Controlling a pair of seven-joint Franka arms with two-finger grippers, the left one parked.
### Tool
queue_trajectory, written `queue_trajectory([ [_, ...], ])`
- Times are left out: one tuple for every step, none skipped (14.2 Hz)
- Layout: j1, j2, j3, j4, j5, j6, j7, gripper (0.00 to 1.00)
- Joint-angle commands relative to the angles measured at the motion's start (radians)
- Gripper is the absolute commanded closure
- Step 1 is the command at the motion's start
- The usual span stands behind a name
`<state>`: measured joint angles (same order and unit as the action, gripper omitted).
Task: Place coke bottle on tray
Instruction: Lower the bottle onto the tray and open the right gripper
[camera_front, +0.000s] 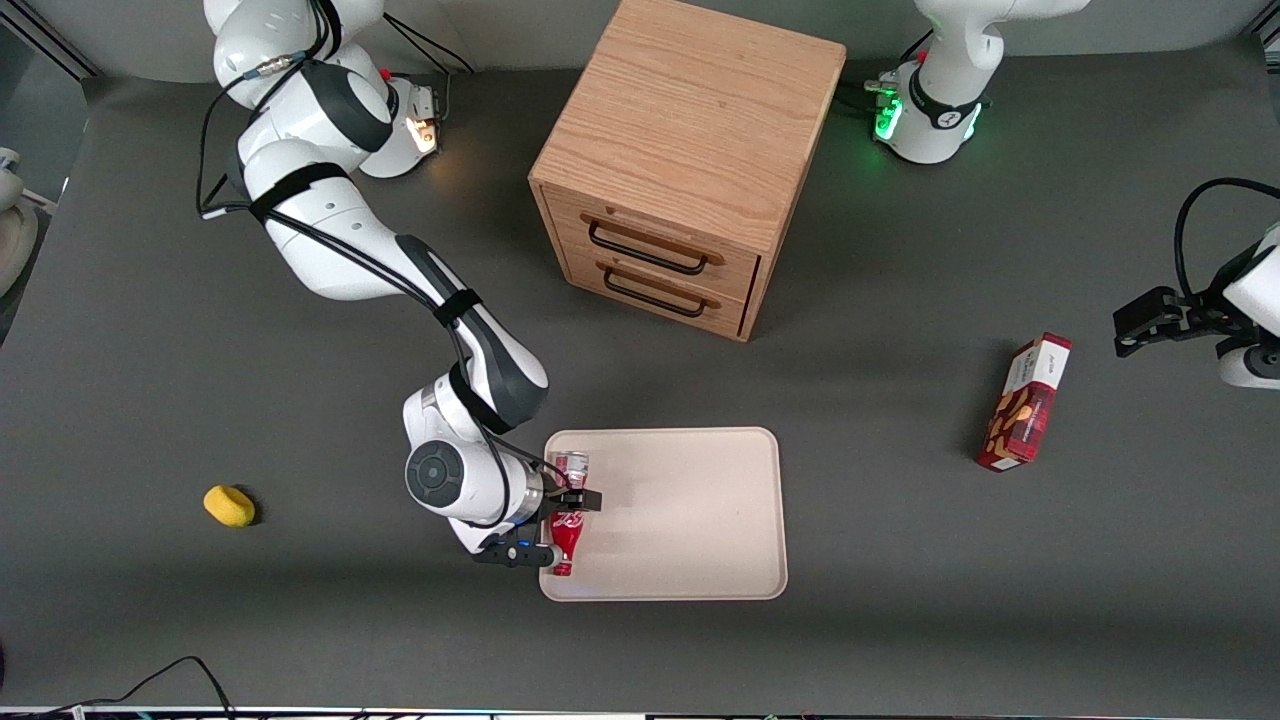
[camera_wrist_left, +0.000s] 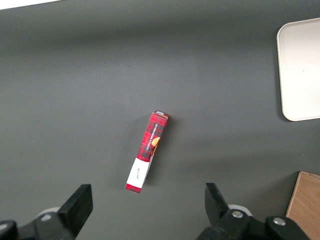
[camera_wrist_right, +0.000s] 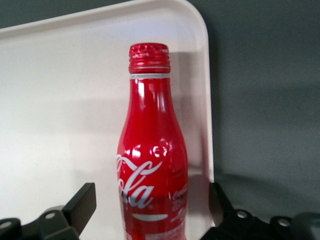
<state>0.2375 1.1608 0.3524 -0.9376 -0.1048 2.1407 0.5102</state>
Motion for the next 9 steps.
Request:
queue_trajectory([
  [0.016, 0.023, -0.012, 0.036, -0.018, 0.007, 0.019, 0.00],
  [0.016, 0.025, -0.013, 0.036, -0.018, 0.011, 0.017, 0.00],
  [0.016, 0.025, -0.013, 0.034, -0.018, 0.019, 0.017, 0.00],
  [0.016, 0.025, -0.020, 0.031, -0.018, 0.019, 0.016, 0.00],
  [0.016, 0.025, -0.020, 0.031, -0.016, 0.019, 0.016, 0.00],
  [0.016, 0.025, -0.020, 0.031, -0.016, 0.019, 0.016, 0.00],
  [0.016, 0.025, -0.020, 0.031, -0.016, 0.019, 0.016, 0.00],
  [0.016, 0.023, -0.020, 0.031, -0.016, 0.019, 0.017, 0.00],
  [0.016, 0.023, -0.018, 0.031, -0.016, 0.019, 0.017, 0.00],
])
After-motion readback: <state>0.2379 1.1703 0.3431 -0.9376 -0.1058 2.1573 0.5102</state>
